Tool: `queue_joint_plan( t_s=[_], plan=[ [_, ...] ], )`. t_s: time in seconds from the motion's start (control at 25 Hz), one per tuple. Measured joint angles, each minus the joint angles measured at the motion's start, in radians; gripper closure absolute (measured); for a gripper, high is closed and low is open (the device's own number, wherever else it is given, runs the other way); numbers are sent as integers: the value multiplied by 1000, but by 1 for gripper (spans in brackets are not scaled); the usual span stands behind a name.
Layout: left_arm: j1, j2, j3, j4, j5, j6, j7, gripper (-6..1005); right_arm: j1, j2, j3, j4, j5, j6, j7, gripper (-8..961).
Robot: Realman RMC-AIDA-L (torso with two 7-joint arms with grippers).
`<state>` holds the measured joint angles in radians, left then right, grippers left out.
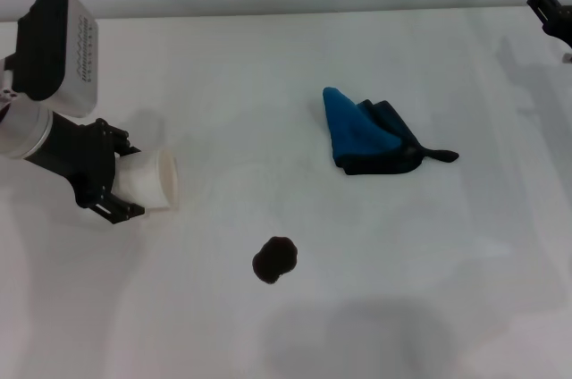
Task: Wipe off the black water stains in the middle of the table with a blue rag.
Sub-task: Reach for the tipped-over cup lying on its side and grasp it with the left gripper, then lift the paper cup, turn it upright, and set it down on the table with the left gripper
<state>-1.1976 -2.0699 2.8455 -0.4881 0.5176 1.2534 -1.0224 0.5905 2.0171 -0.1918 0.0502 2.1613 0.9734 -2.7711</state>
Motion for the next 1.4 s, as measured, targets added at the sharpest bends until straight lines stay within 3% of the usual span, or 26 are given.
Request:
queue_joint_plan(
  t_s=[0.64, 1.04, 1.4],
  plan=[
    [3, -1, 0, -27, -63, 3, -65, 168, -2, 0, 0, 0, -2, 2, 1, 81],
    [80, 0, 0, -127, -474, 10, -80, 168, -2, 0, 0, -7, -2, 8, 1, 81],
    [287, -5, 0, -17, -925, 12, 2, 169, -3, 0, -1, -12, -1, 9, 1, 81]
  ],
)
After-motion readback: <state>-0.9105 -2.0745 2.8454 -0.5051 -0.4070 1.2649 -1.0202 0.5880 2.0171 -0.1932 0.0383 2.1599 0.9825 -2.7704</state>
